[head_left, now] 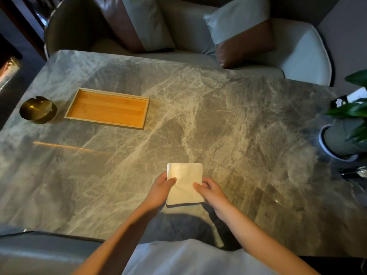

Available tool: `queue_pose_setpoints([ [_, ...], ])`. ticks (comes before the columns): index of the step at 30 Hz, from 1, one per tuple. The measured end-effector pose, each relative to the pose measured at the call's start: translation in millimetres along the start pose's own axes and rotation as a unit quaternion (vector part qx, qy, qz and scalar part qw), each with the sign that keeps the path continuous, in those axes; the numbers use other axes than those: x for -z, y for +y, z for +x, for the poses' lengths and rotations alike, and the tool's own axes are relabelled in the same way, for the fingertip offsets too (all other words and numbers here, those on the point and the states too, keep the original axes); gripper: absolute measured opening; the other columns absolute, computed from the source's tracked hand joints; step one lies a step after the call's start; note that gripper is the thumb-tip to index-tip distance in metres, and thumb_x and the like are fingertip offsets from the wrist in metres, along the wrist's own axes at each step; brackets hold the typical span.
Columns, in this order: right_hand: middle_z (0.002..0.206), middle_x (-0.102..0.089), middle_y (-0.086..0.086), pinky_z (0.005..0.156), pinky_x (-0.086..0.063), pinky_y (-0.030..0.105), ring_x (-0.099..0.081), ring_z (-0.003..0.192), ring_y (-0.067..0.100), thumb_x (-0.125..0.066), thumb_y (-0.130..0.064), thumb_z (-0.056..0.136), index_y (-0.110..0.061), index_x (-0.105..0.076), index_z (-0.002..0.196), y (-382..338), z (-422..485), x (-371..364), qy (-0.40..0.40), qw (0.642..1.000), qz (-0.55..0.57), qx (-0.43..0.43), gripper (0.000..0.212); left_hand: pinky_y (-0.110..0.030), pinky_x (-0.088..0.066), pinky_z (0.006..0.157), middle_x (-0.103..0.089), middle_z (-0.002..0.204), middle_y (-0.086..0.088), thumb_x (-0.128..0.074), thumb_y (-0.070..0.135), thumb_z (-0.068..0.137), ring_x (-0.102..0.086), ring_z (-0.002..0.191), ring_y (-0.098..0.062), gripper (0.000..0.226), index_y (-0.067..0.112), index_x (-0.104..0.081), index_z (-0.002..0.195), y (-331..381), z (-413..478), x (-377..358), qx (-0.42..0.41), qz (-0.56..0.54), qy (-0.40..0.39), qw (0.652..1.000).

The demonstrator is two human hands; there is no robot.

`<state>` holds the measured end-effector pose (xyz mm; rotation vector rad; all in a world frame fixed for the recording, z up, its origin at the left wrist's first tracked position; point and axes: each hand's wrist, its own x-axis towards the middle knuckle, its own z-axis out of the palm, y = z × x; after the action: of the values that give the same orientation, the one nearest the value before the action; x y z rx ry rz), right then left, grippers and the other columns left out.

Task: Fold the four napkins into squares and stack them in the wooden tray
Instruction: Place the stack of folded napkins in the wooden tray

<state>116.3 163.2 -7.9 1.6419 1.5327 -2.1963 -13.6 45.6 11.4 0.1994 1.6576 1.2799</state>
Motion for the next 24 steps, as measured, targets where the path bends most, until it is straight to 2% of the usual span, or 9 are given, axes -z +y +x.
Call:
queue_pose_setpoints([
  [2, 0.101, -0.072, 0.003, 0.072, -0.055, 0.026, -0.068, 0.087, 0.014, -0.062, -0.018, 0.091, -0.014, -0.062, 0.109, -15, 4, -10, -0.044, 0.997, 0.052, -0.040, 0.019, -0.017, -0.050, 0.057, -0.073, 0.077, 0.001, -0.042, 0.003, 0.094, -0.068, 0.069, -0.007, 0.023, 0.011, -0.063, 0.096, 10, 6, 15, -0.006, -0.009, -0.015, 1.000],
  [4, 0.097, -0.072, 0.004, 0.074, -0.054, 0.029, -0.067, 0.087, 0.016, -0.061, -0.016, 0.091, -0.016, -0.066, 0.102, -30, 13, -21, -0.058, 0.995, 0.052, -0.056, 0.012, -0.019, -0.051, 0.059, -0.073, 0.077, 0.002, -0.043, 0.005, 0.094, -0.068, 0.070, -0.008, 0.022, 0.012, -0.064, 0.096, 22, 15, 33, -0.006, 0.001, -0.022, 1.000],
  [8, 0.076, -0.073, 0.003, 0.053, -0.054, 0.023, -0.068, 0.063, 0.010, -0.059, -0.006, 0.091, -0.011, -0.067, 0.091, -61, 33, -50, -0.058, 0.996, 0.041, -0.052, 0.009, -0.030, -0.050, 0.070, -0.069, 0.096, -0.012, -0.047, 0.009, 0.094, -0.065, 0.084, -0.022, 0.020, 0.007, -0.062, 0.108, 42, 44, 70, -0.012, 0.016, 0.018, 1.000],
  [11, 0.067, -0.072, 0.001, 0.055, -0.057, 0.025, -0.068, 0.058, 0.010, -0.057, -0.007, 0.093, -0.011, -0.066, 0.088, -87, 50, -75, -0.057, 0.996, 0.045, -0.049, 0.010, -0.024, -0.048, 0.065, -0.068, 0.097, -0.004, -0.050, 0.016, 0.094, -0.065, 0.084, -0.016, 0.020, 0.015, -0.059, 0.112, 56, 69, 98, -0.016, 0.047, 0.059, 0.997],
  [13, 0.071, -0.073, 0.002, 0.058, -0.059, 0.027, -0.070, 0.064, 0.013, -0.053, -0.013, 0.096, -0.012, -0.064, 0.092, -107, 61, -93, -0.066, 0.995, 0.062, -0.050, 0.012, -0.020, -0.045, 0.060, -0.065, 0.100, -0.002, -0.051, 0.018, 0.094, -0.063, 0.083, -0.012, 0.024, 0.015, -0.056, 0.117, 67, 89, 116, -0.019, 0.055, 0.079, 0.995],
  [15, 0.080, -0.075, 0.003, 0.063, -0.060, 0.029, -0.072, 0.073, 0.015, -0.048, -0.022, 0.099, -0.013, -0.063, 0.096, -126, 73, -110, -0.083, 0.992, 0.075, -0.053, 0.018, -0.022, -0.044, 0.060, -0.062, 0.104, -0.004, -0.050, 0.017, 0.094, -0.061, 0.085, -0.016, 0.029, 0.011, -0.053, 0.122, 80, 108, 132, -0.025, 0.075, 0.103, 0.992],
  [19, 0.082, -0.075, -0.003, 0.068, -0.059, 0.026, -0.071, 0.079, 0.010, -0.037, -0.036, 0.102, -0.018, -0.062, 0.097, -159, 97, -136, -0.109, 0.989, 0.078, -0.061, 0.032, -0.019, -0.046, 0.060, -0.057, 0.105, -0.009, -0.050, 0.013, 0.093, -0.058, 0.084, -0.019, 0.031, 0.006, -0.050, 0.124, 105, 141, 158, -0.040, 0.083, 0.165, 0.982],
  [22, 0.090, -0.072, -0.005, 0.065, -0.056, 0.023, -0.068, 0.082, 0.007, -0.032, -0.042, 0.102, -0.020, -0.062, 0.100, -178, 113, -154, -0.125, 0.989, 0.060, -0.060, 0.037, -0.030, -0.045, 0.076, -0.061, 0.115, -0.014, -0.048, 0.012, 0.093, -0.059, 0.099, -0.026, 0.034, 0.005, -0.051, 0.126, 119, 163, 175, -0.041, 0.103, 0.175, 0.978],
  [24, 0.096, -0.070, -0.004, 0.064, -0.056, 0.023, -0.066, 0.085, 0.007, -0.031, -0.045, 0.101, -0.021, -0.060, 0.101, -188, 122, -164, -0.135, 0.987, 0.057, -0.060, 0.039, -0.031, -0.043, 0.077, -0.062, 0.118, -0.017, -0.047, 0.008, 0.092, -0.059, 0.103, -0.028, 0.034, 0.004, -0.053, 0.126, 127, 175, 184, -0.045, 0.125, 0.176, 0.975],
])
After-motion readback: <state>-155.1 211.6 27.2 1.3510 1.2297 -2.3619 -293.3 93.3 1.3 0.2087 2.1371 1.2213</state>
